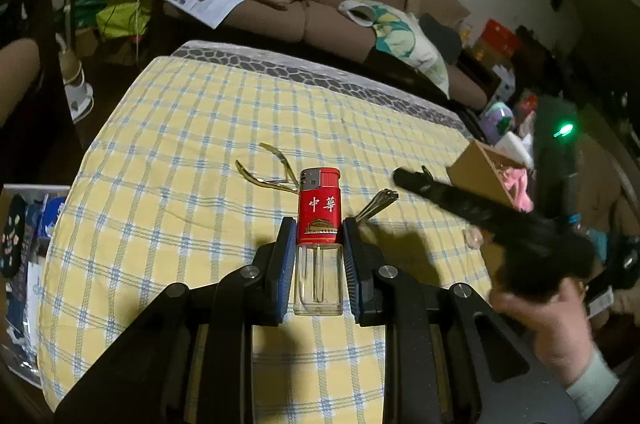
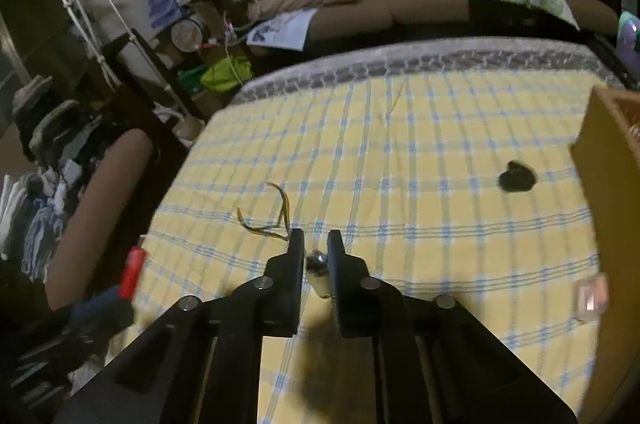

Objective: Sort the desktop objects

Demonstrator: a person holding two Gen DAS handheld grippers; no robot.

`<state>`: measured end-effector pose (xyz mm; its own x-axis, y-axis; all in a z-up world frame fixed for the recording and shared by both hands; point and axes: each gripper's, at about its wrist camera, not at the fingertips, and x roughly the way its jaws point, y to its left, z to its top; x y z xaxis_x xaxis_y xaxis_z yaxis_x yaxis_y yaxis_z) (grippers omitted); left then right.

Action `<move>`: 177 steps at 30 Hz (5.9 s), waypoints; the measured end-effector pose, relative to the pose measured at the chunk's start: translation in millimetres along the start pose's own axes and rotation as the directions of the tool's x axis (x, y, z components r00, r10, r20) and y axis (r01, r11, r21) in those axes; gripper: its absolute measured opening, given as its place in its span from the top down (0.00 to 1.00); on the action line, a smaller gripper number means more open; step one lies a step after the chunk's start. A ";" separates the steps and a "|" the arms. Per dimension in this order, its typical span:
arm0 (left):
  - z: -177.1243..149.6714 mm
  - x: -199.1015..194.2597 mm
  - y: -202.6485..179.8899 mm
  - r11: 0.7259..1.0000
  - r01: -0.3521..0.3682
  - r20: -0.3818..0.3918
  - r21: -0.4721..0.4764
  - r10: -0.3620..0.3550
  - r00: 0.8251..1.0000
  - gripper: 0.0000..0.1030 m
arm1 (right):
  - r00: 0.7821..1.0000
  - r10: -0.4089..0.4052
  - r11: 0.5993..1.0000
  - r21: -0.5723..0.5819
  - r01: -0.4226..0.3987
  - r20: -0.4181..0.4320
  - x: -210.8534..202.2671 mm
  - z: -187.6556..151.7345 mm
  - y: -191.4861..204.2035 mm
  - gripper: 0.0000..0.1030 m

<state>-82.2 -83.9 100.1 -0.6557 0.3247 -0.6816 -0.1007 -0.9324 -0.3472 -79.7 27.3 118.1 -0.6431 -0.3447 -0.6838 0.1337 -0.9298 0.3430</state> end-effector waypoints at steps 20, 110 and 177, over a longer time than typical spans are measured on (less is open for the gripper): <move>-15.1 14.9 -17.2 0.997 -0.023 -0.052 0.075 0.027 0.998 0.79 | 0.995 -0.058 0.998 -0.044 0.054 -0.084 10.1 -38.0 -46.0 0.40; -23.7 35.1 39.4 0.995 -0.075 -0.091 -0.065 0.069 0.993 0.80 | 0.982 -0.181 0.961 -0.203 0.188 0.054 -49.0 -69.7 4.2 0.25; -124.1 80.8 -365.5 0.820 0.274 -0.372 0.503 -0.081 0.925 0.68 | 0.933 -0.308 0.948 0.139 0.286 0.185 -288.3 -127.3 -251.8 0.19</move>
<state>-5.5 302.9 92.0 -0.3196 0.4351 -0.8418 -0.6386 -0.7552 -0.1479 167.9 344.4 146.9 -0.7806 -0.0110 -0.6249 -0.1619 -0.9621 0.2193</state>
